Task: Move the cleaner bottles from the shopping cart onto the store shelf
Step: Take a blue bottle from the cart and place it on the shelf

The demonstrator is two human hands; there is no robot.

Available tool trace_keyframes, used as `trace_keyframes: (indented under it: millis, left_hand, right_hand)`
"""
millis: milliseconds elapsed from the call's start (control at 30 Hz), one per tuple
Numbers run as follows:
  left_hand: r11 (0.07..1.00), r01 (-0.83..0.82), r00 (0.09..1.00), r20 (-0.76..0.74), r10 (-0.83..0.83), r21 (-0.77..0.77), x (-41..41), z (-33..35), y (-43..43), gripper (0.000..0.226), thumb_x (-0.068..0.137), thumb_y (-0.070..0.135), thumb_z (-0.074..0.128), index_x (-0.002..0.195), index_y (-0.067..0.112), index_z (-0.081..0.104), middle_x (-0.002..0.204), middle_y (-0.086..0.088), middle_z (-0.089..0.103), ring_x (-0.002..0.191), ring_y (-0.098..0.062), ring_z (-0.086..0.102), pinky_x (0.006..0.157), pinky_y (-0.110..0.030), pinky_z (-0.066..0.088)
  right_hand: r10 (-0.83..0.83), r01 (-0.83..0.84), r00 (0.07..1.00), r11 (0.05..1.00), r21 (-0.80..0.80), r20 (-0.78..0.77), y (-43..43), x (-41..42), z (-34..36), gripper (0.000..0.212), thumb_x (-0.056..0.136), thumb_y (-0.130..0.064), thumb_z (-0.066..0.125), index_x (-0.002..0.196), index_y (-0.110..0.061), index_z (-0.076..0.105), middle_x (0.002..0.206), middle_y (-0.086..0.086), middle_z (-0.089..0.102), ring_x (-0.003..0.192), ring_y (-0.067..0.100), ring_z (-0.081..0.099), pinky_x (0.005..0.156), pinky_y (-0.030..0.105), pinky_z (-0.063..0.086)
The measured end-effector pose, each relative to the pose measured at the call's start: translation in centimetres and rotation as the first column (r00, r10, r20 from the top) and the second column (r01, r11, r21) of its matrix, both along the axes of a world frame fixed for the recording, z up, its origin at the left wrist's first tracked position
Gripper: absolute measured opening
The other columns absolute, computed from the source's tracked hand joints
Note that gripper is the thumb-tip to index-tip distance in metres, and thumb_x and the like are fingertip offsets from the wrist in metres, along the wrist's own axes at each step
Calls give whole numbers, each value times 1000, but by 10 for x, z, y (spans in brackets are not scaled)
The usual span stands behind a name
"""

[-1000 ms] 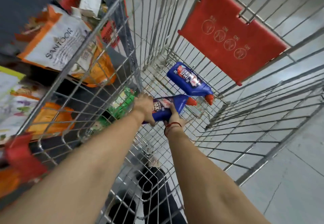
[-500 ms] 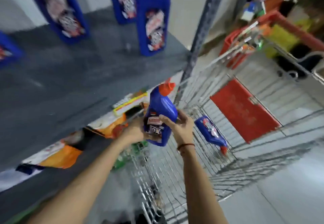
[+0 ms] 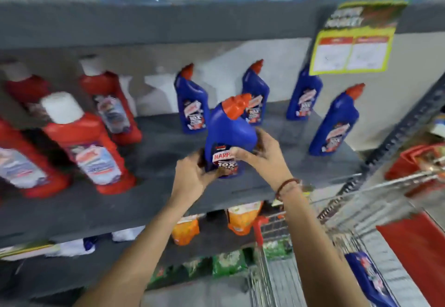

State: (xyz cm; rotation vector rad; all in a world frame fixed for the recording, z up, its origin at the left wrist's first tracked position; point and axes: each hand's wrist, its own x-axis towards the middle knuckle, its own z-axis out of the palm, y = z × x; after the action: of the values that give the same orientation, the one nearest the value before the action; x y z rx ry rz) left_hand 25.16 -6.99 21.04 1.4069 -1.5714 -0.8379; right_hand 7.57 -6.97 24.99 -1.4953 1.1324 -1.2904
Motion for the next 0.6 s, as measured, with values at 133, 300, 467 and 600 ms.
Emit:
trace_keyframes:
  millis: [133,300,467,600]
  left_hand:
    - [994,-102,987,118,105,-32,43,1,-9,34,58,27,86,78,11,64,61,-1,65,48,7,53,45,-10,37]
    - [984,-177,977,121,173,18,77,-10,-33,48,56,28,87,94,6,68,88,-13,74,80,-21,69,65,-29,49]
    - [979,-187,977,115,178,77,84,-27,-45,50,59,26,86,99,5,65,91,-5,70,78,-18,64,58,-6,43]
    - [977,-195,978,88,187,89,84,-33,-46,50,62,27,84,102,5,63,93,-8,71,76,-15,62,53,0,40]
  right_hand:
    - [54,-58,994,998,-38,-97,-28,49,4,36,71,-9,78,97,-15,54,85,-11,65,70,-12,62,65,8,49]
    - [116,-116,983,993,8,-140,-62,90,-7,45,71,-21,79,110,-16,58,99,-2,68,85,-3,65,75,13,52]
    - [124,-113,982,990,85,-142,-77,105,-23,54,72,-25,77,120,-14,53,107,-3,64,92,5,63,78,14,54]
    - [87,-77,990,993,88,-110,-78,107,-31,60,70,-31,79,122,-16,52,113,2,67,98,12,65,80,20,56]
